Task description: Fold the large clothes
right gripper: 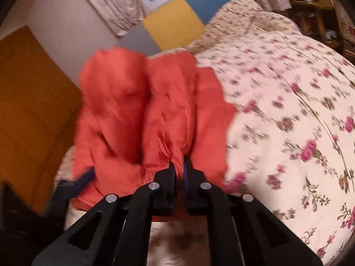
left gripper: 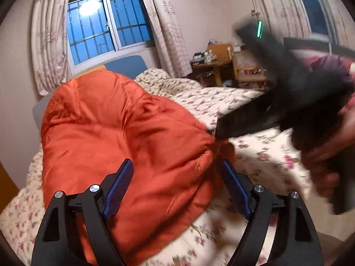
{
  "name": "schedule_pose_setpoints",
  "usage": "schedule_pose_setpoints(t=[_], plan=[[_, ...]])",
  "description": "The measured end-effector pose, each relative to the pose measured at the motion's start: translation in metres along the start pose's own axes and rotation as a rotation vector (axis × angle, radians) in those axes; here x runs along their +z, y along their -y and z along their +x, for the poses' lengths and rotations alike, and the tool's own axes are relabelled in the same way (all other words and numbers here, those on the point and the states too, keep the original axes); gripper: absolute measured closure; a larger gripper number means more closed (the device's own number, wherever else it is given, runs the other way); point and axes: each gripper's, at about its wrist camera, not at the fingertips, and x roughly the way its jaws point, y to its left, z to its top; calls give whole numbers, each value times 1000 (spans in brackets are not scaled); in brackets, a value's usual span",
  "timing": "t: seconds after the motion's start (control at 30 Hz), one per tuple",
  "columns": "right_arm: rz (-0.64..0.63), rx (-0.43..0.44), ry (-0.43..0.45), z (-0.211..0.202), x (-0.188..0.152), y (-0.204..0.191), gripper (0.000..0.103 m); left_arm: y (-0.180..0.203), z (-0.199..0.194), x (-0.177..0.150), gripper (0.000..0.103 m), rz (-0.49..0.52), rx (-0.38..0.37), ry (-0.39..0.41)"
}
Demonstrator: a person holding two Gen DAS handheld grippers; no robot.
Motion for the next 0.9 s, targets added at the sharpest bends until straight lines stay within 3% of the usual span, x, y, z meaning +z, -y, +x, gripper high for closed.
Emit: schedule_pose_setpoints(t=[0.1, 0.2, 0.3, 0.43, 0.47, 0.57, 0.63, 0.7, 0.83, 0.9], plan=[[30, -6, 13, 12, -10, 12, 100, -12, -17, -3, 23, -77, -9, 14], [39, -4, 35, 12, -18, 16, 99, -42, -31, -5, 23, -202, 38, 31], [29, -8, 32, 7, -18, 13, 98, -89, -34, -7, 23, -367, 160, 51], [-1, -29, 19, 3, -15, 5, 96, -161, -19, -16, 23, -600, 400, 3], [-9, -33, 14, 1, -15, 2, 92, -176, -12, -19, 23, -657, 413, -10], [-17, -25, 41, -8, -6, -3, 79, -203, 16, -23, 23, -741, 362, -79], [-40, -1, 151, -32, 1, -10, 73, -205, 23, -22, 23, -757, 341, -70], [-56, 44, 207, -46, 10, -18, 70, -200, 26, -21, 24, -750, 311, -63], [-101, 104, 171, -36, 38, -37, 65, -193, 30, -19, 24, -730, 284, -49], [-122, 78, 123, -19, 51, -42, 62, -190, 32, -17, 24, -735, 275, -48]])
